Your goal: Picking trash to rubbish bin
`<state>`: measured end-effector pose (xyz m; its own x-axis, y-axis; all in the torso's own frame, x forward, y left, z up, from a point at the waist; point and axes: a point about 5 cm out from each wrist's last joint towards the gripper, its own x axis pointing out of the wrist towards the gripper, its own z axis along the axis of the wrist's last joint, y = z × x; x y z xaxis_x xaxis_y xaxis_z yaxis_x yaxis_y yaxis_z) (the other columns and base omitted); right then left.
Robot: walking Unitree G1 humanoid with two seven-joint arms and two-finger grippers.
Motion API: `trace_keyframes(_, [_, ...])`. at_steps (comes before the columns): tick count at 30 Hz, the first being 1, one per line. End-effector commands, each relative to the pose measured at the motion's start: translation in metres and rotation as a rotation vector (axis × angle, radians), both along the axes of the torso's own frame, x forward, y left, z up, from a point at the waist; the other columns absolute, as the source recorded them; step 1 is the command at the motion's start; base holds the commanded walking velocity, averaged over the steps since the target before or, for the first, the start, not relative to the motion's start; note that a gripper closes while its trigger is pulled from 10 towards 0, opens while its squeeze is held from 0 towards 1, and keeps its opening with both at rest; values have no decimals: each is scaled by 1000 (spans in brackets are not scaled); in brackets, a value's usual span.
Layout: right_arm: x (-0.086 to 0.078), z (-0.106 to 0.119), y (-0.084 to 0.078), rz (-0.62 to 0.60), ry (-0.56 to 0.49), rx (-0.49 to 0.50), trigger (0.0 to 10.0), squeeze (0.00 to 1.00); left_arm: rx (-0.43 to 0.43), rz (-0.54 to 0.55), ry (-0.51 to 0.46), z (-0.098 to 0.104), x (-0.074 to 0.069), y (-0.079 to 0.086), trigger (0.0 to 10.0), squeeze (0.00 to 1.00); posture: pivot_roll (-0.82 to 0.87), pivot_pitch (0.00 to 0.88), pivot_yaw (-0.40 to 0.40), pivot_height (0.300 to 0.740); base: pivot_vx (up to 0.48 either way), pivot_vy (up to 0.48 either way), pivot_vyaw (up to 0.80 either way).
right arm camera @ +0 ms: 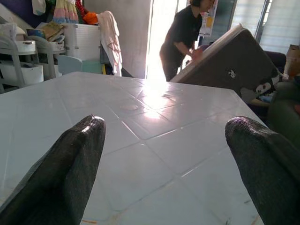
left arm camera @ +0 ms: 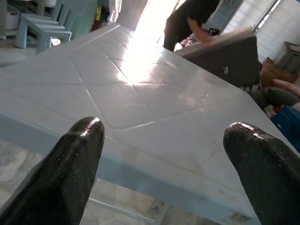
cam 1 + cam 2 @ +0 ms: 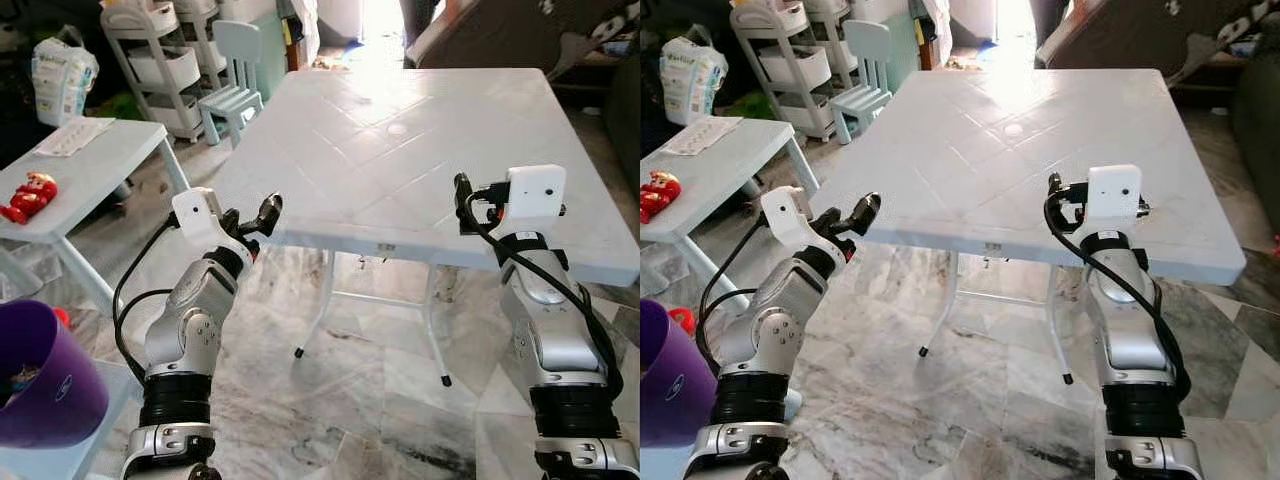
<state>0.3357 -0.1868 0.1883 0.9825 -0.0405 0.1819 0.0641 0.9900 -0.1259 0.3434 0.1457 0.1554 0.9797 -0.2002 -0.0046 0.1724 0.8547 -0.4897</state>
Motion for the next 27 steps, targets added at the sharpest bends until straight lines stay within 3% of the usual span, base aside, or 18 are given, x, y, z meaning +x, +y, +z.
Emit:
trace_keyframes(1, [1, 5, 2, 8, -12, 3, 10000, 0, 16, 14, 0, 0, 1, 3, 10000, 0, -118, 0, 52, 740, 0, 0, -750])
trace_keyframes(27, [0, 4, 4, 11, -12, 12, 10000, 0, 26, -4, -2, 1, 3, 0, 10000, 0, -121, 0, 62, 740, 0, 0, -768])
